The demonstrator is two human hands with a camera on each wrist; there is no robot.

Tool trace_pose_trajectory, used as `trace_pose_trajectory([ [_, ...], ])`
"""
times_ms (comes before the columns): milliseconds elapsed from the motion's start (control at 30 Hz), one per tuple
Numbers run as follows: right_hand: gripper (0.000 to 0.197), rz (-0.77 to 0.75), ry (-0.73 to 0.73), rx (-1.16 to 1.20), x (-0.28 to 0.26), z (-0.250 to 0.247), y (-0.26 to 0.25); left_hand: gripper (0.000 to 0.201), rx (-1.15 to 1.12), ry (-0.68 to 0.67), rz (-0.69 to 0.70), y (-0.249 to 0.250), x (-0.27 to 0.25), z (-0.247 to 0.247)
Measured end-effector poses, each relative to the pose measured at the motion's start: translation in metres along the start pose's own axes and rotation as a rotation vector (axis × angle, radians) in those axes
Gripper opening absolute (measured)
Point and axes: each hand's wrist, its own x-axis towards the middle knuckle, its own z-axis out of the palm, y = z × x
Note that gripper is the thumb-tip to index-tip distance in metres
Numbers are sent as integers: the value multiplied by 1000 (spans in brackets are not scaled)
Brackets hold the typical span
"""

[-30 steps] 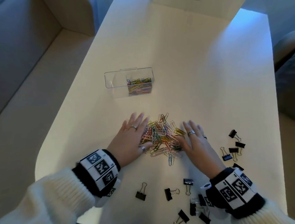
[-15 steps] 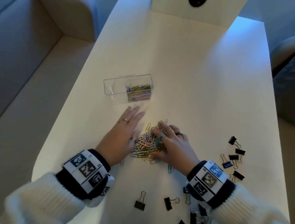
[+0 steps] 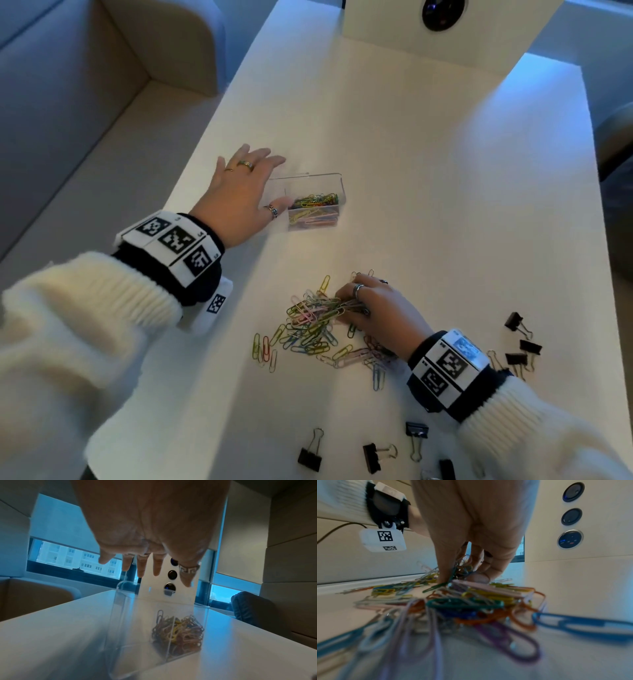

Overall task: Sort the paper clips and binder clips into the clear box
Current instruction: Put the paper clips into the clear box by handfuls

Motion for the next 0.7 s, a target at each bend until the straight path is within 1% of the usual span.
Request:
trace_pose_trajectory([
  [100,23,-16,35,43,2,-3,3,82,36,-148,-68,-7,8,5],
  [167,22,8,47,77,4,-6,4,88,0,-202,-88,-9,9,10],
  [300,19,84,61,139,9,-18,6,76,-123,-167,-78,-13,5,18],
  [400,17,81,113,137,14,-35,5,72,-108,-180,-67,-14,3,21],
  [500,17,40,229,205,25,-60,-7,72,-103,-190,-52,-13,3,22],
  [567,17,8,343,258,40,-75,-17,72,-103,-192,-47,-12,2,23],
  [633,16,-26,457,255,58,-86,-25,71,-113,-195,-55,-11,2,24],
  [700,17,-39,487,236,76,-88,-32,71,-116,-197,-59,-11,1,24],
])
